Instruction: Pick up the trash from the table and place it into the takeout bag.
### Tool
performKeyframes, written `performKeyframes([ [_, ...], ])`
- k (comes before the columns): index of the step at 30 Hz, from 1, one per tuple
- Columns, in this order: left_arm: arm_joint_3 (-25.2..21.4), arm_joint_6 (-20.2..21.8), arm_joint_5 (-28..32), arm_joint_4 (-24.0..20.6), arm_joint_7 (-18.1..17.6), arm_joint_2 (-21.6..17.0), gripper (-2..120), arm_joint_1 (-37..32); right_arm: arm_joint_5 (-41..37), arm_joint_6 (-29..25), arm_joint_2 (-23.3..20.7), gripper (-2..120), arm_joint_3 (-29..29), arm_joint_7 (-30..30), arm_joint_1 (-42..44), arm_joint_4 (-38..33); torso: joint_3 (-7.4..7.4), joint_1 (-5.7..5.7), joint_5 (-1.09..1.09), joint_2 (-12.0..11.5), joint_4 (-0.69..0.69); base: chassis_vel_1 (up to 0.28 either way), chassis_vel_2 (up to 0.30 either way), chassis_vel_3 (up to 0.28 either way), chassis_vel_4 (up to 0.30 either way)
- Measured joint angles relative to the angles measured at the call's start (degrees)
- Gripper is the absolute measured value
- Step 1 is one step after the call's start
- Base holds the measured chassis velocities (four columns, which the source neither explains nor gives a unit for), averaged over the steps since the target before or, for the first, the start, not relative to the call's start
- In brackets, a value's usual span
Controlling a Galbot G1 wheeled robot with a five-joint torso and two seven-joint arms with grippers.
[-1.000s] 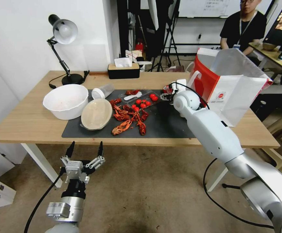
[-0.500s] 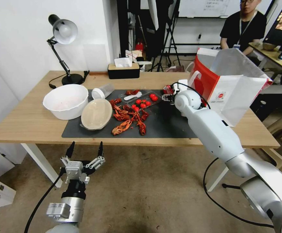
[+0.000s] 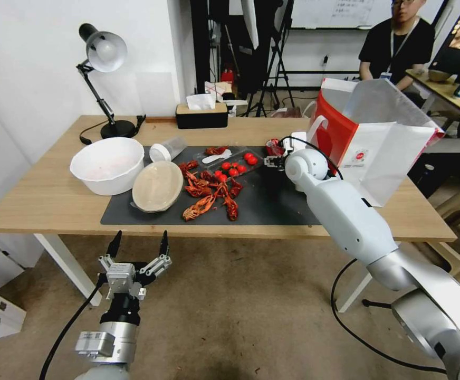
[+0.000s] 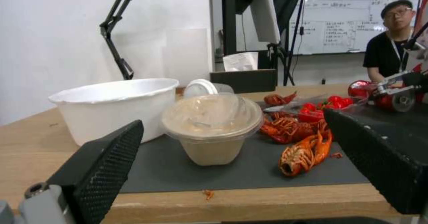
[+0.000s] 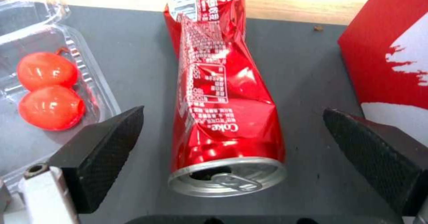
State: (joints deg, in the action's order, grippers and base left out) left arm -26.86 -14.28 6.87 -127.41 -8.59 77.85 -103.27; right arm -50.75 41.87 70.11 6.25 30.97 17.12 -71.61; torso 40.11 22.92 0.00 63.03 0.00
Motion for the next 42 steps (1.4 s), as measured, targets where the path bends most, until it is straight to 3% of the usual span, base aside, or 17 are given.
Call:
performKeyframes([
  [9,0.1,-0.1,0.0,0.0,0.0,0.1,100,0.0,0.0,0.0,0.1,100,0.0,-0.3,0.1,0.5,0.0,0.0,0.0,0.0,0.0,0.0,0.0,0.0,0.0],
  [18,0.0,-0.2,0.0,0.0,0.0,-0.1,100,-0.1,-0.5,0.0,0.2,73,-0.4,-0.7,0.1,1.0,0.0,0.0,0.0,0.0,0.0,0.0,0.0,0.0,0.0],
  [20,0.1,-0.2,0.0,0.0,0.0,0.0,100,0.0,-0.6,0.0,0.3,61,-0.6,-0.7,0.1,1.1,0.0,0.0,0.0,0.0,0.0,0.0,0.0,0.0,0.0],
  [25,0.1,-0.2,0.0,0.0,0.0,0.0,100,-0.1,-0.7,0.0,0.3,50,-0.8,-0.9,0.3,1.4,0.0,0.0,0.0,0.0,0.0,0.0,0.0,0.0,0.0],
  [42,0.2,-0.2,0.0,0.4,0.0,-0.1,100,0.4,-0.9,-0.2,0.6,50,-1.0,-1.3,0.7,1.6,0.0,0.0,-0.01,0.0,0.0,0.0,0.0,0.0,0.0],
])
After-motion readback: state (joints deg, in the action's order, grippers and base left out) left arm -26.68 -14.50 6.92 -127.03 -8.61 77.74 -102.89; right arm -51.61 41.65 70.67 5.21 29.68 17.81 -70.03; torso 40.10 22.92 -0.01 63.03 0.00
